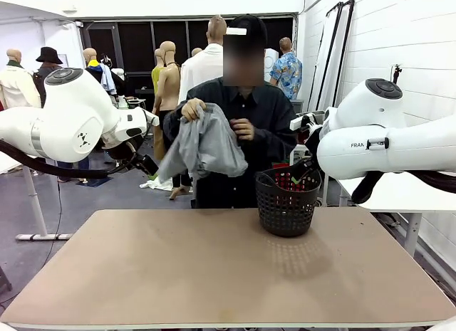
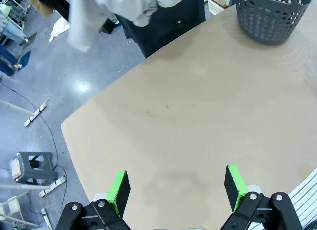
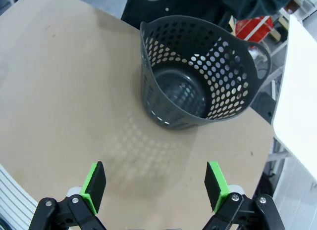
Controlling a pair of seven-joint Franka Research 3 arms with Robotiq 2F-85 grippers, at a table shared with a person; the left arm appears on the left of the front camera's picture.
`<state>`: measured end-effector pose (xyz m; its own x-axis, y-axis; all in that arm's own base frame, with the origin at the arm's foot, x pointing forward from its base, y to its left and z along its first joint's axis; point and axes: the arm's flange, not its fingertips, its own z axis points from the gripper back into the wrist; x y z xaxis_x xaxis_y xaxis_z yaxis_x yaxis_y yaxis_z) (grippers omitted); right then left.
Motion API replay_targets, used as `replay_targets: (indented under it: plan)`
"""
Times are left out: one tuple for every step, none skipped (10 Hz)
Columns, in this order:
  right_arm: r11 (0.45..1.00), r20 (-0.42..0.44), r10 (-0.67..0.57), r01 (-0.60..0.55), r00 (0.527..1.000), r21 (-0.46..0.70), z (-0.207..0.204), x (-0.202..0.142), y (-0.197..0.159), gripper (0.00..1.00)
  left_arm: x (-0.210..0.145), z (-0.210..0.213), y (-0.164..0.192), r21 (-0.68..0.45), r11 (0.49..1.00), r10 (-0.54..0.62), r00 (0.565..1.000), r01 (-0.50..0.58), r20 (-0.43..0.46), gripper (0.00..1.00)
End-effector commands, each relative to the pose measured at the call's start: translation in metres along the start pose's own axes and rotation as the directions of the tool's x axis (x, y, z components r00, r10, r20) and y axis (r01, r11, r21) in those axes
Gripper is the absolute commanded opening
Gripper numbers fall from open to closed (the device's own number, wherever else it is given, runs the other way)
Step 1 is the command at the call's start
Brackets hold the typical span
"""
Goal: Fold the training pants.
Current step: Grab both ends of the Training pants handed by a person.
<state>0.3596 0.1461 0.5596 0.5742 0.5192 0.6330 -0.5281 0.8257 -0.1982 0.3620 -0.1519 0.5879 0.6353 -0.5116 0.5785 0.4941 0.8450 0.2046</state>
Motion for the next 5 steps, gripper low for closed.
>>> replay_targets:
  plan:
    - [1.000, -0.003, 0.003, -0.003, 1.000, 0.001, 0.0004, 0.0018, -0.0003, 1.00, 0.0004, 0.0001, 0.0004, 0.002, 1.000, -0.008, 1.000, 0.008, 0.003, 1.00]
    - [1.000, -0.003, 0.003, -0.003, 1.000, 0.001, 0.0004, 0.0018, -0.0003, 1.00, 0.0004, 0.0001, 0.0004, 0.002, 1.000, -0.008, 1.000, 0.008, 0.003, 1.00]
    - [1.000, -0.003, 0.003, -0.003, 1.000, 0.001, 0.0004, 0.0018, -0.0003, 1.00, 0.0004, 0.0001, 0.0004, 0.002, 1.000, -0.008, 1.000, 0.008, 0.003, 1.00]
    - [1.000, -0.003, 0.003, -0.003, 1.000, 0.001, 0.0004, 0.0018, -0.0003, 1.00, 0.0004, 0.0001, 0.0004, 0.002, 1.000, -0.008, 1.000, 0.008, 0.003, 1.00]
    - [1.000, -0.003, 0.003, -0.003, 1.000, 0.001, 0.0004, 0.0018, -0.0003, 1.00, 0.0004, 0.0001, 0.0004, 0.002, 1.000, -0.008, 1.000, 0.008, 0.003, 1.00]
